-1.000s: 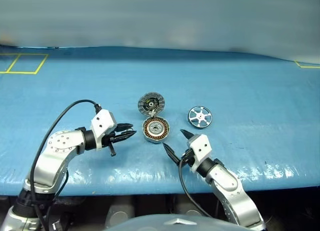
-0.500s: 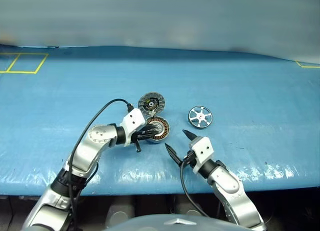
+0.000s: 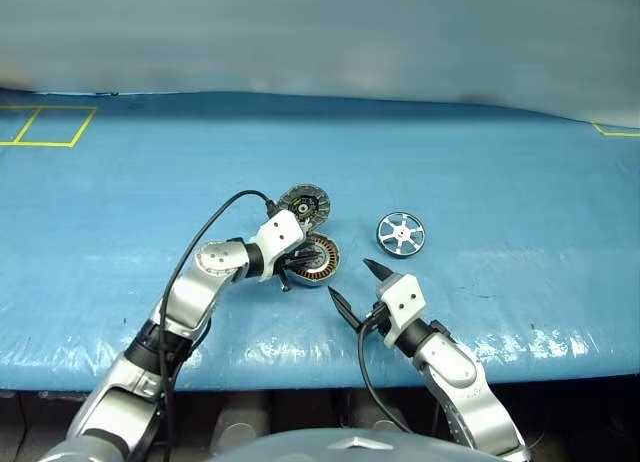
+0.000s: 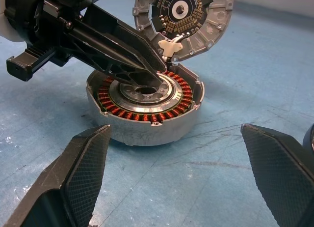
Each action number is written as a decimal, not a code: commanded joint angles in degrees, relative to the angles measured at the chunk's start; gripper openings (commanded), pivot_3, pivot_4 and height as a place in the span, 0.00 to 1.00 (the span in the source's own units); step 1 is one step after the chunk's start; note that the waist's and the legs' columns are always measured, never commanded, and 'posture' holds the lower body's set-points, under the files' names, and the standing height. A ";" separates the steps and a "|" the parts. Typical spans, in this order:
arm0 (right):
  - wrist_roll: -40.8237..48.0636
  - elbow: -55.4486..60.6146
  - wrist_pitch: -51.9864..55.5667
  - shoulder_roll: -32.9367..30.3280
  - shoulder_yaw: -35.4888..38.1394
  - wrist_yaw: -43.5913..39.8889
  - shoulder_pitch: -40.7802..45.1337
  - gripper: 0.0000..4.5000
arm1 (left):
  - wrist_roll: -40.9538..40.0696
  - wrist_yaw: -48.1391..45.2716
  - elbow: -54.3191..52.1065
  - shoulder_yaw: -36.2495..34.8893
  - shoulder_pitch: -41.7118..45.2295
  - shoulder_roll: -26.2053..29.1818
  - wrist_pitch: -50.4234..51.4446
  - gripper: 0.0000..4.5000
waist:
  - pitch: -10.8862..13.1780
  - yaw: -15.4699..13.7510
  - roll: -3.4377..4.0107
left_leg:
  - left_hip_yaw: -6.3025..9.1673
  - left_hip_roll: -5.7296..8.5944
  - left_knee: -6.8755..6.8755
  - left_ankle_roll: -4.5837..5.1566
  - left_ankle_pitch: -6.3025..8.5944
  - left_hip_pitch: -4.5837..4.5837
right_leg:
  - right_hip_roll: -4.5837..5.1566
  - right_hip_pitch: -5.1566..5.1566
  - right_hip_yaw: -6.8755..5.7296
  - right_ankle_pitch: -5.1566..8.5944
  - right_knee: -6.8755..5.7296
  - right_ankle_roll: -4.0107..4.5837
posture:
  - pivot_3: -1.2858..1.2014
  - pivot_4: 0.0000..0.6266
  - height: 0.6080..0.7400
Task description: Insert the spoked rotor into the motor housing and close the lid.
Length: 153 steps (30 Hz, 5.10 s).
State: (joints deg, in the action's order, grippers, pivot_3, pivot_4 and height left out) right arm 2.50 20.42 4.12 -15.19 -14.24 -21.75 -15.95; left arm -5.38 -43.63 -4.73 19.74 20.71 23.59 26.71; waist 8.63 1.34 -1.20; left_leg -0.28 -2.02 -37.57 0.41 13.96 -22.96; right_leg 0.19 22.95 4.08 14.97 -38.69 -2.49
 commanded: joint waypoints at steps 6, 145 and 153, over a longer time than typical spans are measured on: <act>-0.50 0.93 -0.68 0.24 -0.11 0.31 0.39 1.00 | 0.34 -1.29 -0.07 0.76 1.07 -1.35 -1.64 0.15 | 0.00 -0.01 0.00 | 0.00 0.00 -0.01 0.00 0.00 0.00 | 0.00 0.00 0.00 0.00 0.00 0.00 | 0.52 0.24 1.00; 17.94 12.63 68.31 -2.99 3.11 -1.61 44.73 0.00 | -3.59 13.66 -7.06 -11.48 -37.68 -7.56 -35.28 0.00 | 0.05 0.86 0.12 | 0.04 -0.06 -0.05 0.06 0.02 -0.74 | 0.22 0.74 -0.15 -0.43 0.05 -0.20 | 0.52 0.24 1.00; 12.41 12.50 60.00 -13.72 7.01 0.29 36.50 0.00 | -3.65 13.51 -7.56 -11.22 -37.57 -7.37 -34.65 0.00 | 0.05 0.82 0.12 | 0.01 -0.03 -0.04 0.08 0.03 -0.75 | 0.24 0.71 -0.14 -0.43 0.13 -0.22 | 0.52 0.24 1.00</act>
State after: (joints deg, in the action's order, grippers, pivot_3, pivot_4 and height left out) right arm 16.66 31.91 67.89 -27.83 -8.20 -22.03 20.92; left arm -8.96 -30.05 -11.01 8.41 -16.93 16.07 -7.74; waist 8.68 2.16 -1.07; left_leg -0.28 -2.05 -37.62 0.49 13.98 -23.71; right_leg 0.42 23.67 3.94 14.55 -38.56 -2.72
